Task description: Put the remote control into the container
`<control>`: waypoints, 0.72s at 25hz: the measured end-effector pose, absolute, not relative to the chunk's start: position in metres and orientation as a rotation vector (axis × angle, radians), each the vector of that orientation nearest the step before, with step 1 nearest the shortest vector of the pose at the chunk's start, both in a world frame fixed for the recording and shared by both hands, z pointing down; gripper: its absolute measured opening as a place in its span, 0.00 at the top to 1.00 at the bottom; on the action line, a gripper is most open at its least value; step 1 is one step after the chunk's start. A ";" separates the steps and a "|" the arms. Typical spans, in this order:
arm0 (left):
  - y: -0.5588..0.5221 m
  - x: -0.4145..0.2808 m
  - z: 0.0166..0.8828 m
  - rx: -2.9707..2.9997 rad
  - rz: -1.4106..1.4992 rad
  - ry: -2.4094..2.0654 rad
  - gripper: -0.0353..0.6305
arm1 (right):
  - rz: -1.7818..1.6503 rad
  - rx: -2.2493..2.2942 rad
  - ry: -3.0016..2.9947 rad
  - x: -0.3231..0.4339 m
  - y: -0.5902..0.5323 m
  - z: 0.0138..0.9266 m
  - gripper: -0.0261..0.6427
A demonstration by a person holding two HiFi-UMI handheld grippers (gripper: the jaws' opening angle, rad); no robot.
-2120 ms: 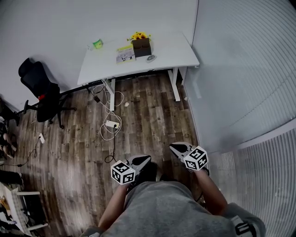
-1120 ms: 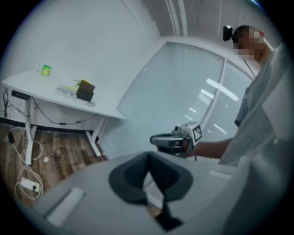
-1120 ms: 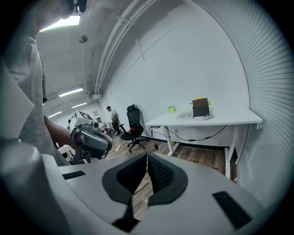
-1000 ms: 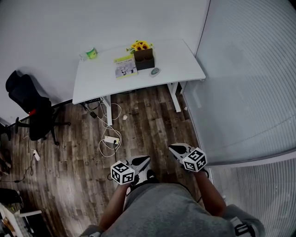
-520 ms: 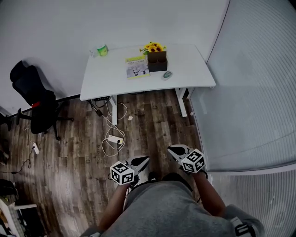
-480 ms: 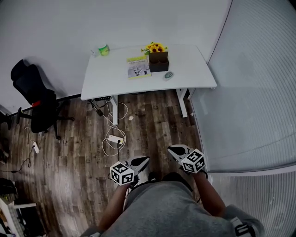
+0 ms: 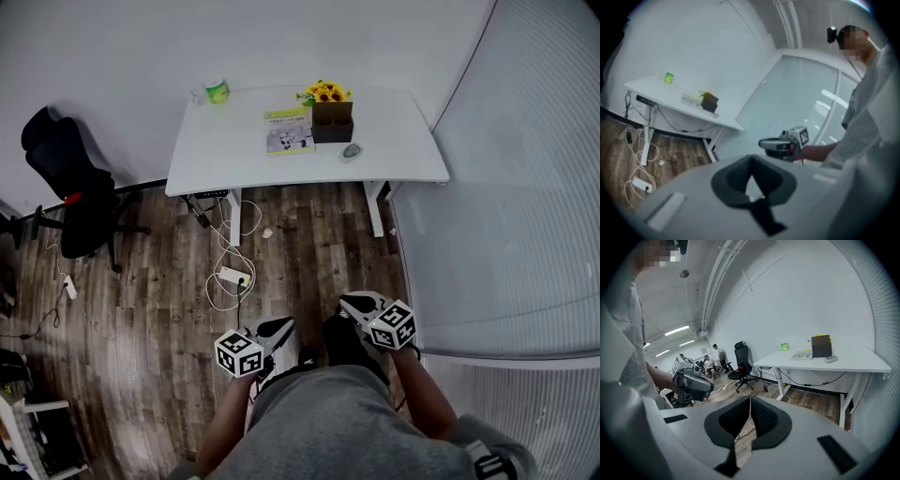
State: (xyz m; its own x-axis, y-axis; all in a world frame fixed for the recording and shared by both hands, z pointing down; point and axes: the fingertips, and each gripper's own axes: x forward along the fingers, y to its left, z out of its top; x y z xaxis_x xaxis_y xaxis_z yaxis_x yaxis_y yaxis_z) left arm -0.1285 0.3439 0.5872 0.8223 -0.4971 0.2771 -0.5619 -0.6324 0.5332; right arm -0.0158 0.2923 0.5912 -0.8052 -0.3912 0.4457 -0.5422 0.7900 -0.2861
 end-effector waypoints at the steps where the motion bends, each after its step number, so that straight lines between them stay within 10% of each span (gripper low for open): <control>1: 0.341 -0.129 0.588 2.374 0.137 -0.782 0.95 | 0.577 0.702 -2.615 -0.016 0.288 0.592 0.94; 18: 0.260 -0.118 0.588 2.329 0.176 -0.839 0.95 | 0.627 0.653 -2.591 0.015 0.203 0.609 0.94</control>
State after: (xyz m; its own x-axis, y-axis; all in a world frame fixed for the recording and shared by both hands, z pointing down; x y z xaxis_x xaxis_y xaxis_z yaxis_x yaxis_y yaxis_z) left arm -0.1184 0.2598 0.5885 0.7866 -0.5241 0.3265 -0.6112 -0.5855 0.5326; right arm 0.0148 0.2034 0.6092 -0.8135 -0.3434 0.4694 -0.5199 0.7911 -0.3223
